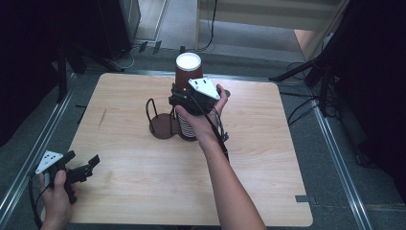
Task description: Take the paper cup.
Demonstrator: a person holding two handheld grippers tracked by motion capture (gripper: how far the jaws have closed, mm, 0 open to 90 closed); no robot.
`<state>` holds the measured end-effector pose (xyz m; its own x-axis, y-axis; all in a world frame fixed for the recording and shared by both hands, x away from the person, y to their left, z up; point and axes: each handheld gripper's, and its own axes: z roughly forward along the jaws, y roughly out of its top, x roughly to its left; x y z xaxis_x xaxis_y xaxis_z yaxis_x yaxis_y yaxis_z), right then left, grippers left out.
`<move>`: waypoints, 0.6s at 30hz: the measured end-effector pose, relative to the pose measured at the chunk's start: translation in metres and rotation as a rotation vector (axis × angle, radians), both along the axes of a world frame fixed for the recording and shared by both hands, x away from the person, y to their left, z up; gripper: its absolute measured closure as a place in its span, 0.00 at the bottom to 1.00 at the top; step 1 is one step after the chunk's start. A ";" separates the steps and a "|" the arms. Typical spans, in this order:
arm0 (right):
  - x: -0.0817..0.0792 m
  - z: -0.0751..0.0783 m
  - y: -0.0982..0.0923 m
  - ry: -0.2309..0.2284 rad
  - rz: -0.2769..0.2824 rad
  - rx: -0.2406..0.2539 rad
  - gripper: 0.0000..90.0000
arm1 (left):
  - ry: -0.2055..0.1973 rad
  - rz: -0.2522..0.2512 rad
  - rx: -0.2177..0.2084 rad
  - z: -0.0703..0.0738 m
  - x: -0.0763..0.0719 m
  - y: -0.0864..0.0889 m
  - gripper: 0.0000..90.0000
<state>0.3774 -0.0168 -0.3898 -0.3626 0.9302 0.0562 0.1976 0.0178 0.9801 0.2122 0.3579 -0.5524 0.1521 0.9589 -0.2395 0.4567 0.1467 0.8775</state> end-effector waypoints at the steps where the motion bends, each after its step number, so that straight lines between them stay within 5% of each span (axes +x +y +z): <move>1: 0.000 0.000 0.000 0.001 0.001 0.004 0.05 | 0.000 0.000 0.000 0.000 0.000 0.000 0.00; 18: 0.000 0.009 0.000 -0.023 0.006 0.023 0.08 | 0.000 0.000 -0.001 0.000 0.000 0.000 0.00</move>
